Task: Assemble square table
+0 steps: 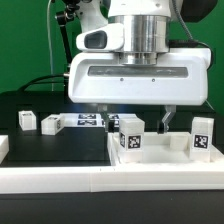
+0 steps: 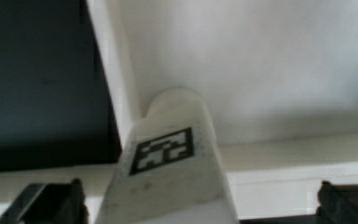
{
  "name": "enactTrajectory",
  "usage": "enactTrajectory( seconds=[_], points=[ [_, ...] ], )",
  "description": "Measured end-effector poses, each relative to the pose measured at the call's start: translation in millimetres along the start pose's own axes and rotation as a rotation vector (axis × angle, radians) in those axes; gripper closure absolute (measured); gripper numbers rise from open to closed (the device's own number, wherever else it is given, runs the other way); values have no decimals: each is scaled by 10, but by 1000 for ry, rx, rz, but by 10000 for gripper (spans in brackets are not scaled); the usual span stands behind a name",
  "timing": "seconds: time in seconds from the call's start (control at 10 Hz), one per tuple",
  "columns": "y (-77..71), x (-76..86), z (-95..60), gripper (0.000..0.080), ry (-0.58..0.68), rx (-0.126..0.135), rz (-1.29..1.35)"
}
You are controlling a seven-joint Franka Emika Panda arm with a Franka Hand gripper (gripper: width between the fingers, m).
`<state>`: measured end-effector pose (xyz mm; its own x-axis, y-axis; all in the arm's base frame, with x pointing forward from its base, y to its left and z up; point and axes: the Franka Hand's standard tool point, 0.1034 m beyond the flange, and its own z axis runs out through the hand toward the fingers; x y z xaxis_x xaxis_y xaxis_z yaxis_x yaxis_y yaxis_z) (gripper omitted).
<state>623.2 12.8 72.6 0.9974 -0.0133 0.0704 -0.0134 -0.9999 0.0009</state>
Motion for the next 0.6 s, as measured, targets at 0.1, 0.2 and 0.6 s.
enactTrajectory(
  seconds=[0.1,0.2,0.6],
  points=[
    [15,0,0,151,0,0,-64],
    [19,0,0,151,0,0,-91],
    [28,-3,8,449,-2,-3,-128]
  ],
)
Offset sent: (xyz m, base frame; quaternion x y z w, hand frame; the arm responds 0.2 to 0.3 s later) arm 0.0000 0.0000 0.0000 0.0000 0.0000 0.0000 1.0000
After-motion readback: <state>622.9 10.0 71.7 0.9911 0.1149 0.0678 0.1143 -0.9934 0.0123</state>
